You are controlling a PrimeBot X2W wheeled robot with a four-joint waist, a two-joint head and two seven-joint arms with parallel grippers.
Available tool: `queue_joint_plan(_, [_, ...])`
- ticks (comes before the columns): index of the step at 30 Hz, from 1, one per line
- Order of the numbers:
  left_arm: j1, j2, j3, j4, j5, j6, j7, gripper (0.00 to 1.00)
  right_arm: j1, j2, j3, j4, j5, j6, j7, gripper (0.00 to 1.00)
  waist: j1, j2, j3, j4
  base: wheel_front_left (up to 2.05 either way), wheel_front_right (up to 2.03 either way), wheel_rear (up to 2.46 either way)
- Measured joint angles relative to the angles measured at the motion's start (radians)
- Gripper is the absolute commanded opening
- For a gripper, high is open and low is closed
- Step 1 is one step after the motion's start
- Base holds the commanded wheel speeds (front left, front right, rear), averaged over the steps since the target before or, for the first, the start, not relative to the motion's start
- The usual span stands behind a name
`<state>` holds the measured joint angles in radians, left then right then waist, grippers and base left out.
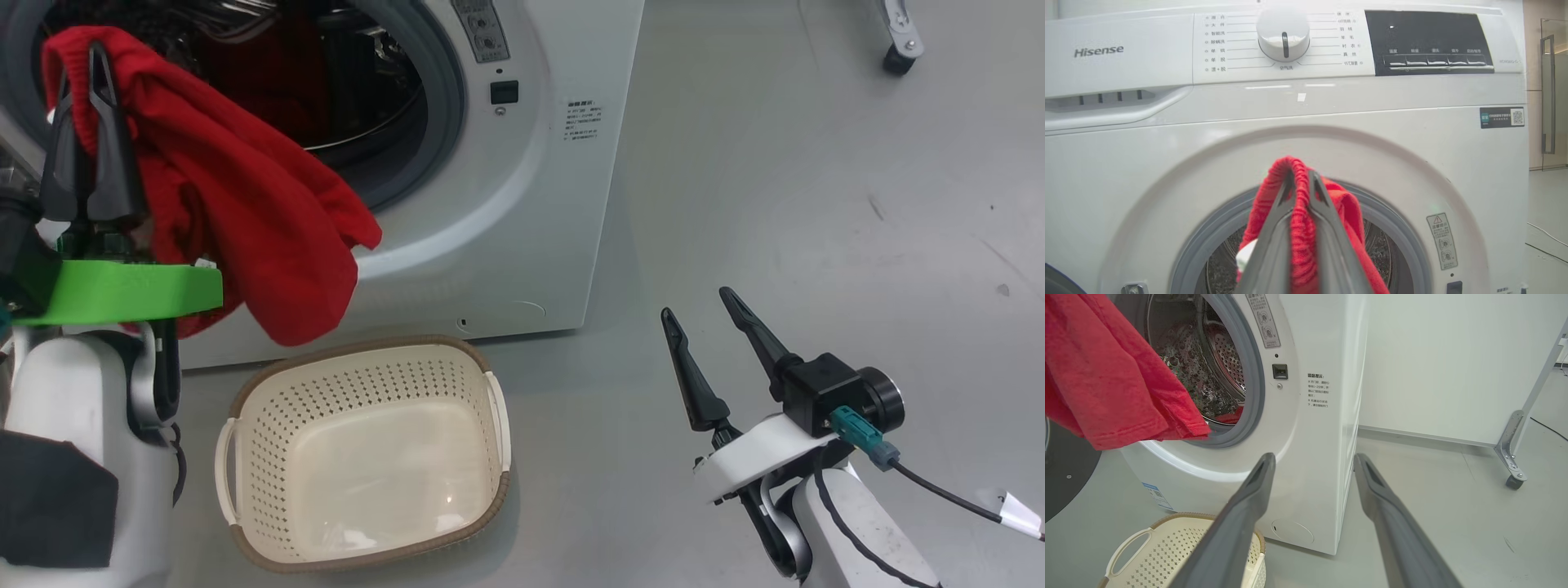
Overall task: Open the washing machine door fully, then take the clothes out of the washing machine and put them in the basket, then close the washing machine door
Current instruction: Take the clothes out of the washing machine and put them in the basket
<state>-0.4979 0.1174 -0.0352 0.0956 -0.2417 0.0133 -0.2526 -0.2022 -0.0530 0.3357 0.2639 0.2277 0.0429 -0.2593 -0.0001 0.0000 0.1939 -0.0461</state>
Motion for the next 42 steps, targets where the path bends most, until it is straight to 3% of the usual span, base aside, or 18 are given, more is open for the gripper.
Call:
queue_joint_plan(14, [0.18,-0.016,-0.017,-0.124,0.031,0.026,-0.005,0.0,0.032,0.0,0.0,-0.002,0.0,0.005,0.0,1.0,0.0,0.0,-0.064,-0.011,0.0,0.0,0.0])
queue_joint_plan(26, [0.396,-0.052,-0.07,0.0,-0.005,0.036,0.048,0.0,0.042,0.0,0.002,-0.027,0.0,0.008,0.0,1.0,0.0,0.0,-0.04,-0.02,0.0,0.0,0.0])
queue_joint_plan(42, [0.355,-0.062,-0.109,0.179,-0.021,0.033,0.055,0.0,-0.022,0.0,0.013,-0.1,0.0,0.007,0.0,1.0,0.0,0.0,0.103,-0.043,0.0,0.0,0.0])
